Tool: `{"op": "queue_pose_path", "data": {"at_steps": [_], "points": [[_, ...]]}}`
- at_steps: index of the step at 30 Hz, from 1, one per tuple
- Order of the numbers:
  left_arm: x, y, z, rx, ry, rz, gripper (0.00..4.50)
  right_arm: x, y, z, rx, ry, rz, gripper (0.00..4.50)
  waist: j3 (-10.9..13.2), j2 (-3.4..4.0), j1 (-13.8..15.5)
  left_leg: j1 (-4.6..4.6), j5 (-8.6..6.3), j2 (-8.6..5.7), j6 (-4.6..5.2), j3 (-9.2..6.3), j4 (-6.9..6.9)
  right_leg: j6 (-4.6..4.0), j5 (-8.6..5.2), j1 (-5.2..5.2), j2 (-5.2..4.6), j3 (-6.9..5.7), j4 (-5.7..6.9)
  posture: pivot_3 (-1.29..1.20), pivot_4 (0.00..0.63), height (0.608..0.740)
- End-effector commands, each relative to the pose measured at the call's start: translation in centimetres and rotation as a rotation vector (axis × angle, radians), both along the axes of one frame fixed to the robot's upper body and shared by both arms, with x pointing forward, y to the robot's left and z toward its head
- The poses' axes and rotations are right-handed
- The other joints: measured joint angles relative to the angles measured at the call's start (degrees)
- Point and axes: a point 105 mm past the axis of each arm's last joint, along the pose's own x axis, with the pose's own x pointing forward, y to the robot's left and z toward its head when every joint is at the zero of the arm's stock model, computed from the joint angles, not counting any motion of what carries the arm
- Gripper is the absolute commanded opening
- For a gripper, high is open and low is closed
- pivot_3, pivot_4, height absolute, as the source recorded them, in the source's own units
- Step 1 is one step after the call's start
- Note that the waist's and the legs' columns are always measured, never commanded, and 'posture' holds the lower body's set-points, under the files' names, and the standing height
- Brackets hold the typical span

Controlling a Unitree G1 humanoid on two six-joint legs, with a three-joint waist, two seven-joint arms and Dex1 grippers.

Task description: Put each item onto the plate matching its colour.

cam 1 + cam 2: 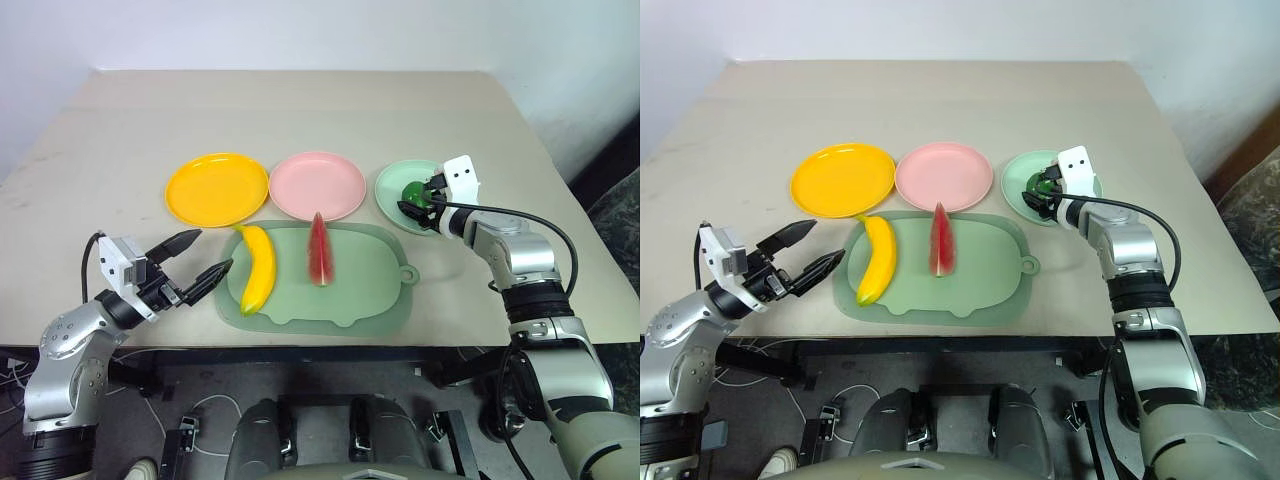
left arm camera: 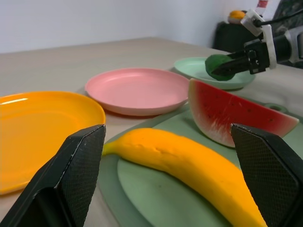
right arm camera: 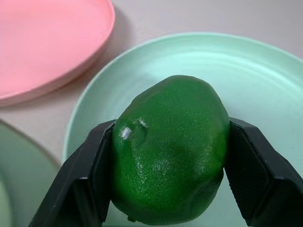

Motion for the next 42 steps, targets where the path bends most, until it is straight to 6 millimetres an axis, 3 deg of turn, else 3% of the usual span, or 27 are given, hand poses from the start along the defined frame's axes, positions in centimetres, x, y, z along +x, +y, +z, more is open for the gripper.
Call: {"op": "queue_pose_path", "data": {"at_steps": [1,4,8,10,17,21,23,27,42], "points": [[-0.4,0.0,1.2,0.010,-0.047,0.001,4.42,0.5,0.2,2.5,0.002,-0.086,0.018,4.46,0.0,0.00,-0.1,0.01,0.00,0.00,0.00,0.00,0.00,0.00,0.00,0.00,0.00,0.00,0.00,0.00,0.150,0.695],[-0.4,-0.1,1.3,0.011,-0.047,0.004,4.42,0.3,0.1,3.4,-0.054,-0.129,0.032,4.46,0.0,0.00,-0.3,0.01,0.00,0.01,-0.01,-0.02,0.00,0.00,0.00,0.01,0.00,0.00,0.01,0.00,0.150,0.695],[-0.5,-0.1,1.3,0.008,-0.048,0.007,4.42,-0.8,0.4,6.5,0.022,-0.183,0.063,4.46,0.0,0.04,-0.6,0.00,0.00,0.01,-0.01,-0.01,-0.01,0.00,0.00,-0.03,0.00,0.02,0.01,0.00,0.150,0.695],[-0.4,-0.1,1.3,0.007,-0.047,0.007,4.42,-1.8,1.2,7.0,0.058,-0.165,0.112,4.46,0.0,0.04,-0.7,0.00,0.01,0.03,-0.02,-0.01,-0.03,0.00,0.00,-0.03,0.00,0.02,0.01,0.00,0.150,0.695],[0.2,-0.7,1.5,-0.002,-0.052,-0.012,4.42,-6.5,6.9,6.9,0.230,0.006,0.299,4.46,0.0,0.03,-0.7,0.01,0.00,0.05,-0.01,-0.06,-0.02,-0.01,0.01,-0.01,0.00,0.02,0.00,0.00,0.150,0.695],[0.4,-0.7,1.5,0.001,-0.052,-0.017,4.42,-10.5,10.8,5.3,0.268,0.193,0.460,4.46,0.0,0.02,-0.6,-0.01,0.00,0.04,-0.01,-0.09,-0.03,-0.02,0.00,-0.01,0.00,0.01,-0.02,0.00,0.150,0.695],[0.5,-0.7,1.5,0.000,-0.052,-0.018,4.42,-11.3,11.9,4.4,0.256,0.263,0.471,4.46,0.0,0.00,-0.6,-0.02,0.00,0.04,-0.01,-0.09,-0.03,-0.02,0.01,0.00,0.00,0.00,-0.02,0.00,0.150,0.695],[0.4,-0.9,1.5,-0.004,-0.050,-0.026,4.42,-11.8,12.1,2.6,0.207,0.351,0.435,4.46,0.0,0.00,-0.4,-0.01,-0.01,0.01,0.01,-0.11,-0.02,-0.03,0.01,0.03,-0.02,-0.01,-0.02,0.00,0.150,0.695],[0.4,-1.0,1.4,-0.006,-0.049,-0.026,4.42,-10.9,15.8,1.7,0.166,0.446,0.437,4.46,0.0,0.00,-0.7,-0.03,-0.01,0.01,0.01,-0.07,-0.05,-0.03,0.01,-0.01,0.00,-0.01,-0.04,0.00,0.150,0.695]]}}
